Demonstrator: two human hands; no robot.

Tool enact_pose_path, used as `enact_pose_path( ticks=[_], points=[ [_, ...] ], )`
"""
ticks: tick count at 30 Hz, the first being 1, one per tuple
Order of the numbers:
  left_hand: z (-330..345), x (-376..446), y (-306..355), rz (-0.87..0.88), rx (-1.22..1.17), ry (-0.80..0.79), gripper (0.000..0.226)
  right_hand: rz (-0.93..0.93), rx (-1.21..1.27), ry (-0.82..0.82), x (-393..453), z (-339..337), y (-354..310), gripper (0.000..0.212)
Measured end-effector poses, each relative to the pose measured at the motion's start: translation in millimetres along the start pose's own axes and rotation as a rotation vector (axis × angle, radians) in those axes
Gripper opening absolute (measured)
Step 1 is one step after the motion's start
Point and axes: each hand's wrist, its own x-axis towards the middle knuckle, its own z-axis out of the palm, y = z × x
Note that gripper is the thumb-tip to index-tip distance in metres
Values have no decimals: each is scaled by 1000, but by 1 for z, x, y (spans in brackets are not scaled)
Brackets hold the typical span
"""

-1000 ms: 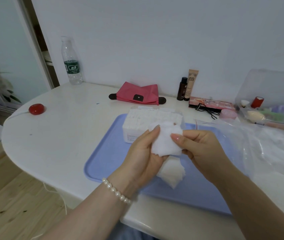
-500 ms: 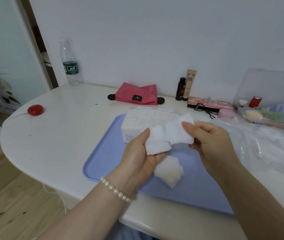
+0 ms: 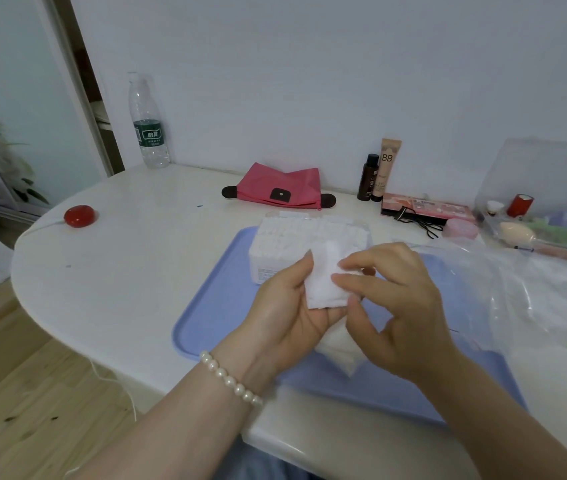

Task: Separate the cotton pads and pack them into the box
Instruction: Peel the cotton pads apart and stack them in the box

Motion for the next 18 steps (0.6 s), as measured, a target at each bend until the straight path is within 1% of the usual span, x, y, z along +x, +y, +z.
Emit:
enact_pose_path(
  ticks=[3, 6, 8, 11, 13, 16, 18],
  points=[
    [0, -1, -1, 10, 8, -32, 44, 208, 81, 96, 5, -3, -6, 19],
    [0, -2, -2, 11, 14, -62, 41, 402, 138, 199, 9, -6, -2, 6],
    [-2, -1, -3, 14, 8, -63, 44, 466, 169, 199, 9, -8, 3, 16],
    [-4, -1, -3, 10, 11, -72, 45, 556, 215, 119, 10, -7, 5, 25],
    [-3, -1, -3, 8, 39, -70, 45, 554, 222, 108, 9, -5, 4, 21],
    [-2, -2, -3, 9, 64, -62, 44, 492, 162, 151, 7, -3, 3, 11],
    [-2, -1, -3, 3, 50, -45, 41, 432, 88, 175, 4, 0, 2, 14]
  ],
)
